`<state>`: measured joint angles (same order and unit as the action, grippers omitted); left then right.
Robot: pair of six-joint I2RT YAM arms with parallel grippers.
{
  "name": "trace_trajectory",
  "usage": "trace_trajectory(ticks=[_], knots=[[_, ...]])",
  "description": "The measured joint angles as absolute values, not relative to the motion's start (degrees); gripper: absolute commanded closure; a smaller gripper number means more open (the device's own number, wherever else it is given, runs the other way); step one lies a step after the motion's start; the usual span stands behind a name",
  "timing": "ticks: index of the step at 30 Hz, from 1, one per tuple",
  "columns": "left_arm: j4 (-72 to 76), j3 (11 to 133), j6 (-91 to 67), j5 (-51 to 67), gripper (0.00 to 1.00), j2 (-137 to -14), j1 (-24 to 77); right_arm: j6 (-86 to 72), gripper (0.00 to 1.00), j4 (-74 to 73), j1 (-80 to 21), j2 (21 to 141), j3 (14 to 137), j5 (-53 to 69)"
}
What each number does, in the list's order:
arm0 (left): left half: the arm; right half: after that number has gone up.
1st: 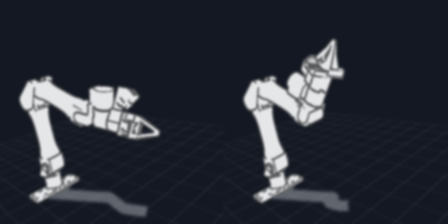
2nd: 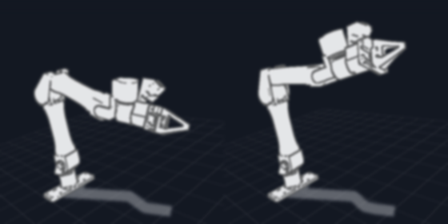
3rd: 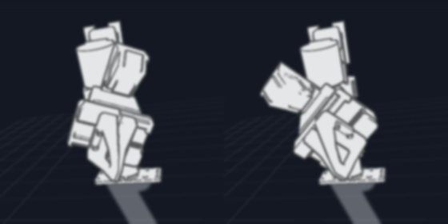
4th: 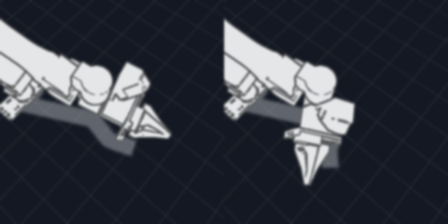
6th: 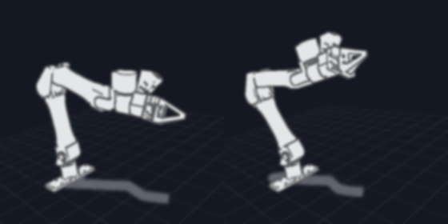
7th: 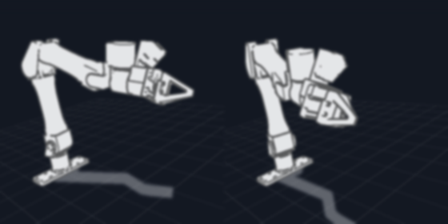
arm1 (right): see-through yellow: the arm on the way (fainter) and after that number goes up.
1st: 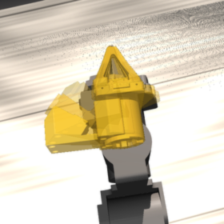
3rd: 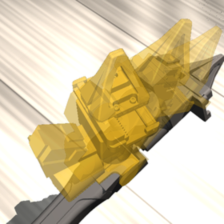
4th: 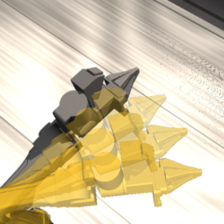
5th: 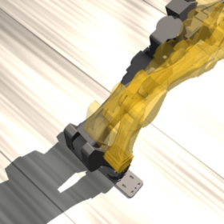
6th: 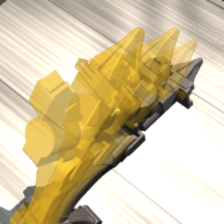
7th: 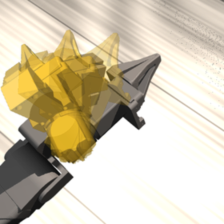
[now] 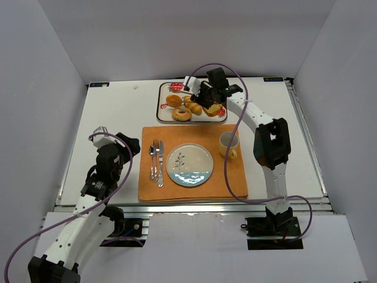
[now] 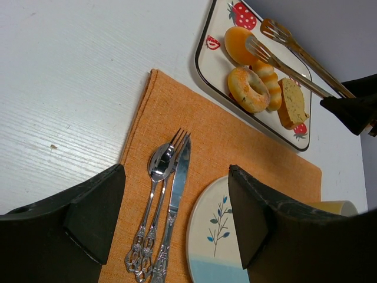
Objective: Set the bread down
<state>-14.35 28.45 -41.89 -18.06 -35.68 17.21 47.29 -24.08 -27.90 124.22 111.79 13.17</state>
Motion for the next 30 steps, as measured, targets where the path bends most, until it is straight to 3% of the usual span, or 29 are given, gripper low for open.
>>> trace_trajectory(ticks=[25,30], knots=[[-13.7,28.4,-41.9,-18.2,0.20,-37.4,17.2,47.4,0.50,-23.6,-27.8,129.0,113.0,12.0],[-13.7,28.4,-41.9,-18.2,0.20,-37.4,17.2,47.4,0.58,-23.6,-27.7,129.0,114.0,12.0]])
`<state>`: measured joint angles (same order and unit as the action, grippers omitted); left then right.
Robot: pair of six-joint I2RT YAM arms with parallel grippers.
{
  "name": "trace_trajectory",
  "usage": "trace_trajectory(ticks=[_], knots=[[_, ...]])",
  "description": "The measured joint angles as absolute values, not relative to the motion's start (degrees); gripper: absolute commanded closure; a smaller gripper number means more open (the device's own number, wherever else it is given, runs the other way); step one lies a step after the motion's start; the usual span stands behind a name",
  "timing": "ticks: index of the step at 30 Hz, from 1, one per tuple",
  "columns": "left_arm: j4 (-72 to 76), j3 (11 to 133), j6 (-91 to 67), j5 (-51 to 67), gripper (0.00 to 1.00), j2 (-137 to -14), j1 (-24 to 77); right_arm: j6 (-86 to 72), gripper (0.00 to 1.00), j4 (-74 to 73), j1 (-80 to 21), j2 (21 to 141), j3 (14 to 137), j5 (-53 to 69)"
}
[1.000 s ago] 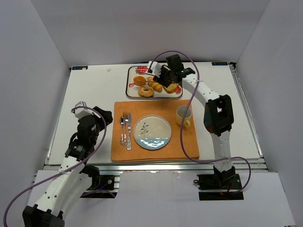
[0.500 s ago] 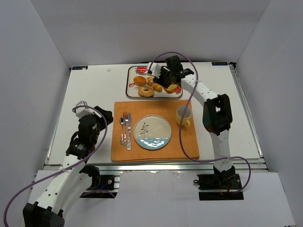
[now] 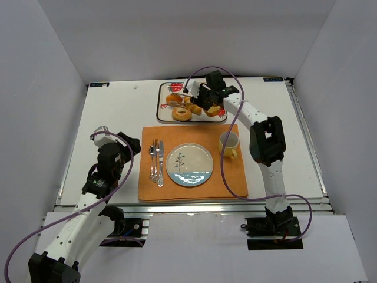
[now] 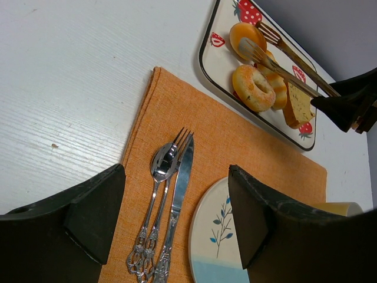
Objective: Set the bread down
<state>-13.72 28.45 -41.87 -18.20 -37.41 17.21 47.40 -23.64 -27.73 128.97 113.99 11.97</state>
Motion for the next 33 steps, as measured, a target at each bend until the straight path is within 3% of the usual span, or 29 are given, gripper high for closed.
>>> trace_trajectory(ticks=[4,11,21,33], knots=[[-13.7,28.4,-41.9,-18.2,0.20,-37.4,17.2,47.1,0.78,-23.9,-27.7,129.0,114.3,12.1],[-13.7,28.4,-41.8,-18.2,0.20,-37.4,17.2,46.0,0.94,-24.0,-27.2,129.0,114.5,13.3],[-13.7,28.4,-41.9,-18.2,0.20,-37.4,17.2,42.2,0.98,-22.4,-25.8,120.7,105.6,18.4],[-12.4,28.4,-41.9,-18.2,0.20,-36.9,17.2,47.2,0.99,-27.3,-25.7,86.0,74.9,33.3]])
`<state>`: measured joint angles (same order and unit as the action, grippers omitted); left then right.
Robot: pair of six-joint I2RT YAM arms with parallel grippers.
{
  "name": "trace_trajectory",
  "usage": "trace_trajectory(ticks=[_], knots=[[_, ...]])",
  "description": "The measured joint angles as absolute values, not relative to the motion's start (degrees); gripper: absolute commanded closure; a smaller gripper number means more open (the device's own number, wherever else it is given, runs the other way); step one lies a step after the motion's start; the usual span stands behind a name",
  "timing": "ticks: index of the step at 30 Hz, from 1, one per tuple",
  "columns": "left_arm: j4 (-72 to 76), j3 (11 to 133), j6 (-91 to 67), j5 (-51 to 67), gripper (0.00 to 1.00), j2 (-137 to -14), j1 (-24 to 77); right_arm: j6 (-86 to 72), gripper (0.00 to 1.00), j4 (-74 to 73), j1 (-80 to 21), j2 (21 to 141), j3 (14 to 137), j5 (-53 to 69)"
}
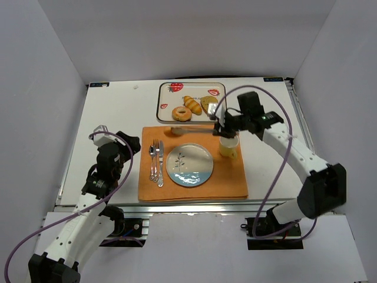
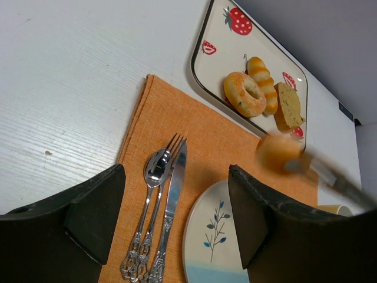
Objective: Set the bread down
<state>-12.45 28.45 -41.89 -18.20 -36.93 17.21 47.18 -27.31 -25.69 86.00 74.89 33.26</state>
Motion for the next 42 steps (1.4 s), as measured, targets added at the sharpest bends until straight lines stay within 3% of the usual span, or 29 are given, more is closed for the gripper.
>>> trace_trajectory(ticks=[8,15,21,33,42], knots=[[-9.8,28.4,-41.8,-17.4,0.20,-39.2,17.2,52.1,0.93,-36.6,-26.8,72.6,55.4,33.6],[-8.8,28.4,-41.4,-16.5,0.20,-40.6,17.2,52.1,0.66,-37.1,-28.3,71.2,53.4,31.6],[-8.8,28.4,-41.4,-16.5,0.20,-39.9,17.2,51.8,0.55,-36.8,-28.4,71.2,53.4,31.2],[-8.8,28.4,-41.4,-16.5,0.20,-38.7,17.2,51.6,0.53,-36.3,-28.4,66.6,53.8,33.3],[-8.5,28.4,-41.4,-16.3,0.20,-39.2,17.2,44.0,0.61,-29.2,-28.5,68.1,57.8,31.0]])
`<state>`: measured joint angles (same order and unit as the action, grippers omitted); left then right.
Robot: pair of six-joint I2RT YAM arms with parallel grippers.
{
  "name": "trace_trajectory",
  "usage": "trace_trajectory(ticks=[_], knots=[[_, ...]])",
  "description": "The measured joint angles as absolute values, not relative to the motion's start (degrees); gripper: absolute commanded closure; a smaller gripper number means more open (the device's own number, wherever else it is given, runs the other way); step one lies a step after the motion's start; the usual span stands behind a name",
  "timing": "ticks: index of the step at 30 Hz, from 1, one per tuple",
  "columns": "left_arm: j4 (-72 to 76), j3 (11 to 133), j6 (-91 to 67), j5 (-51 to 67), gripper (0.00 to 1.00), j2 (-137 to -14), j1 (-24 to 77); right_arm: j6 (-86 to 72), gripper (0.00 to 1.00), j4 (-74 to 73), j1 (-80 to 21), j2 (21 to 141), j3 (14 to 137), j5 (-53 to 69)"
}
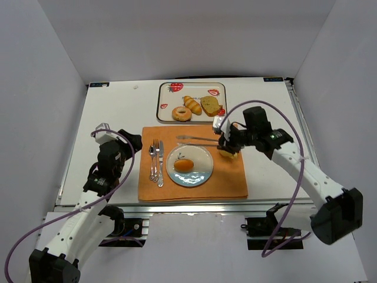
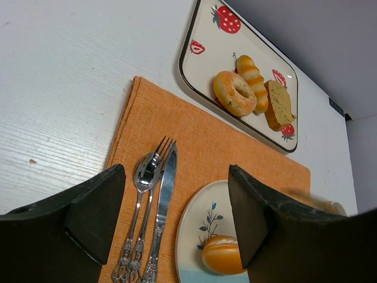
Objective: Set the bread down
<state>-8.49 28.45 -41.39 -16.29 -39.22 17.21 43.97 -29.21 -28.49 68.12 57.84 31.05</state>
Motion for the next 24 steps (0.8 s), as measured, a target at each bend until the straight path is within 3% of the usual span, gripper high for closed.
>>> trace_trajectory(ticks=[8,13,24], knots=[[-8.6,28.4,-41.4,-15.7,0.20,-39.3,17.2,41.4,0.63,-20.3,-28.3,88.5,73.5,22.5],[-8.6,28.4,-41.4,-15.6,0.20,-38.7,17.2,42.4,0.58,-19.4,-28.2,101.5,83.2,17.3],[-8.6,28.0,-42.2,-15.7,0.20,-35.6,17.2,44.2,0.56,-21.8,-28.2,108.5,89.8,14.0]])
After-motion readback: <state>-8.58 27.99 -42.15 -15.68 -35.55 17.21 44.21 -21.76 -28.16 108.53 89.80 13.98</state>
